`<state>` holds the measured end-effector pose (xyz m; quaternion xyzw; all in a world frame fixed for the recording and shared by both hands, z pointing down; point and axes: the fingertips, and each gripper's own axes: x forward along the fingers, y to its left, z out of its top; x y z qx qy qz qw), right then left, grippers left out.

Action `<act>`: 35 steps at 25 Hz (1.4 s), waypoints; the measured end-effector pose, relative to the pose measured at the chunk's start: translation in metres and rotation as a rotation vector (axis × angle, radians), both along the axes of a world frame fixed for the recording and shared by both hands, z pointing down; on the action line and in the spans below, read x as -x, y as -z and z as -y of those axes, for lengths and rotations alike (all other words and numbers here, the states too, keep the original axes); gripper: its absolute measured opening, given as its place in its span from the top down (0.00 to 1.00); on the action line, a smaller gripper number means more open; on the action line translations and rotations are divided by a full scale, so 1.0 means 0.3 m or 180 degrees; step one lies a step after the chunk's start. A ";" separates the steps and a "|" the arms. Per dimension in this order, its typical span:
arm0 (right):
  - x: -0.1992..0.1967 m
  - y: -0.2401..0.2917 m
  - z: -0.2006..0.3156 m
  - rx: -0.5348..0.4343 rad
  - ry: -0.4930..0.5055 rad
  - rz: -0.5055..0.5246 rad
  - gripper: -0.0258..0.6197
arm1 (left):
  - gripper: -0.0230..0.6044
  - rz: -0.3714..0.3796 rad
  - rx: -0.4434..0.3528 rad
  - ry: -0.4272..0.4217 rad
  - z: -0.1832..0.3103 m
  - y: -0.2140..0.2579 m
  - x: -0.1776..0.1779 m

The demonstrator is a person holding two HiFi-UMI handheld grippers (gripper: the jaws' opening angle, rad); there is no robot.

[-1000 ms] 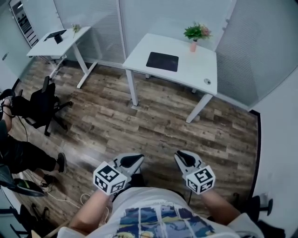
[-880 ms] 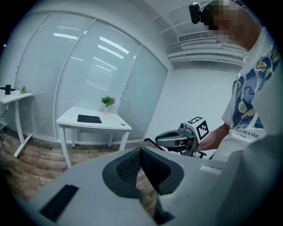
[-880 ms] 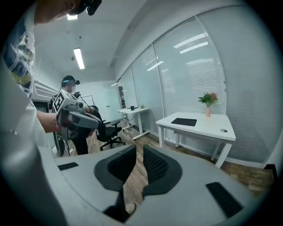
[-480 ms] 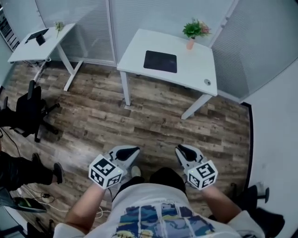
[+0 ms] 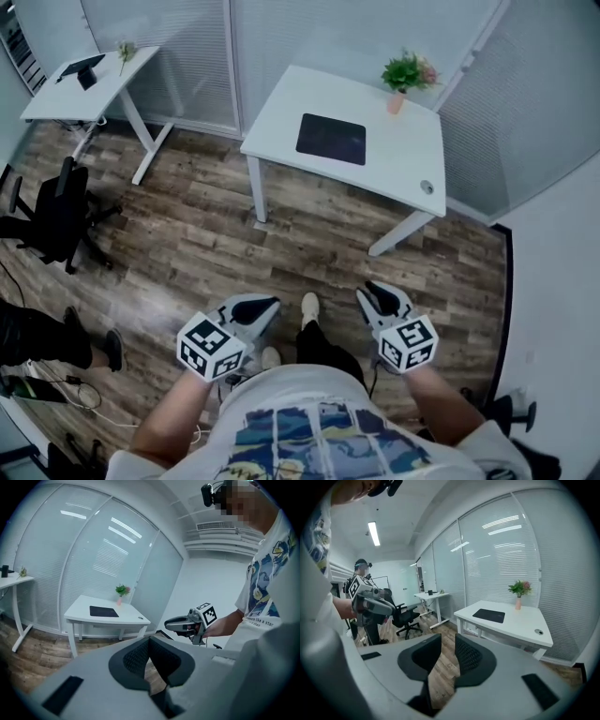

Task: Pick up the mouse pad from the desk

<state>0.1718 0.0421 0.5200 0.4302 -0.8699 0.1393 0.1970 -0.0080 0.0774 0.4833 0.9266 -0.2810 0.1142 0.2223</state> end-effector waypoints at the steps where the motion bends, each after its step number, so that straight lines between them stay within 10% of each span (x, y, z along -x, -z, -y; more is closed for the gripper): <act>1: -0.015 -0.009 0.044 0.0016 0.0020 0.0005 0.82 | 0.96 0.0017 0.0004 0.0013 0.033 -0.003 -0.015; 19: -0.247 -0.097 0.895 0.0089 0.0289 -0.0024 0.83 | 0.96 0.0141 0.0076 0.0284 0.728 -0.016 -0.278; 35: -0.201 -0.164 1.291 0.0181 -0.0301 -0.0230 0.83 | 0.96 0.0088 0.0011 -0.0063 1.026 0.026 -0.037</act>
